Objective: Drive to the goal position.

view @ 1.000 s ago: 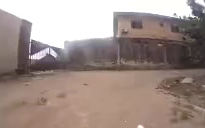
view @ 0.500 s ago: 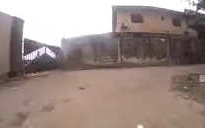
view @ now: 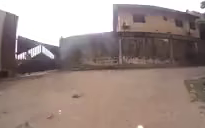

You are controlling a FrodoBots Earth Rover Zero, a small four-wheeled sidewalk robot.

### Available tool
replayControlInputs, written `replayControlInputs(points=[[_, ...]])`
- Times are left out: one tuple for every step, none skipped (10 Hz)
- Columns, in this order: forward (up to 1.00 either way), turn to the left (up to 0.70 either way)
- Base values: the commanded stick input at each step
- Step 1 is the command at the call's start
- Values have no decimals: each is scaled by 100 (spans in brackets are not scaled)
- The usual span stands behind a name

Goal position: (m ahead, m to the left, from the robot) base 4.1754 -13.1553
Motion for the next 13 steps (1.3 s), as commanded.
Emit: replayControlInputs(points=[[100,-27],[100,-27],[100,-27],[100,-27],[100,-27],[100,-27],[100,-27],[100,-27],[100,-27],[100,-27],[100,-27],[100,-27],[100,-27]])
